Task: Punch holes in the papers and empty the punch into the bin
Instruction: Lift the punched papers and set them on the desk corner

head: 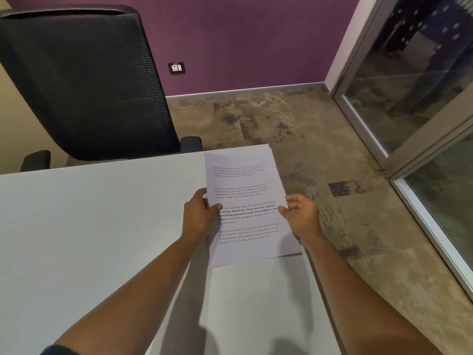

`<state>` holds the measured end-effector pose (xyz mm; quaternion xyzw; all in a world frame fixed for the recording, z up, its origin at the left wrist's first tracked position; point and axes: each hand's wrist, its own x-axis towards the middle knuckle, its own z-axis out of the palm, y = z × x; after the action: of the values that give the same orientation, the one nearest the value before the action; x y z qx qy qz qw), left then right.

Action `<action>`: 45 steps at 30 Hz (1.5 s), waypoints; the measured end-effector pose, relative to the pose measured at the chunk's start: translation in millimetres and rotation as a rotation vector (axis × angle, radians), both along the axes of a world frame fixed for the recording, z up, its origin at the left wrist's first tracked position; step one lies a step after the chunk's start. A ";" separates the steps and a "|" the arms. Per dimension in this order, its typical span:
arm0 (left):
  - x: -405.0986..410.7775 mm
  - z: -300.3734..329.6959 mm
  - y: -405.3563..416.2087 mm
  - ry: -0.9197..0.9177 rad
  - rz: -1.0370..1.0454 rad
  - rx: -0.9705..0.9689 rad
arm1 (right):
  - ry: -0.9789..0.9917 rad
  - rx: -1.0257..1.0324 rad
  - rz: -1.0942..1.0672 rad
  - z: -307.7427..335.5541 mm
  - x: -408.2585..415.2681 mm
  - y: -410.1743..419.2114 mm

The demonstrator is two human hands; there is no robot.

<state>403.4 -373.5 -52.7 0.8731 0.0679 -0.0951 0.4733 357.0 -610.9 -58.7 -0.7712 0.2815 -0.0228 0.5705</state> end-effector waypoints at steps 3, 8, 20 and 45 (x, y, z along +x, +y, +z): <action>15.4 -6.9 -4.9 -0.009 0.000 0.027 | 0.014 -0.112 0.000 -8.4 18.8 -0.1; 28.0 -15.5 -7.0 -0.072 0.003 0.128 | 0.001 -0.384 0.007 -17.2 32.7 1.7; 24.0 -15.9 -10.8 -0.151 0.089 0.257 | 0.039 -0.595 0.114 -14.0 31.2 8.2; -144.7 22.9 59.7 -0.090 0.045 0.096 | -0.105 -0.608 0.156 21.1 -149.8 120.7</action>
<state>258.6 -313.7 -29.8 0.8965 0.0707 -0.0415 0.4353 207.2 -490.1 -37.6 -0.9234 0.1722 -0.1019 0.3275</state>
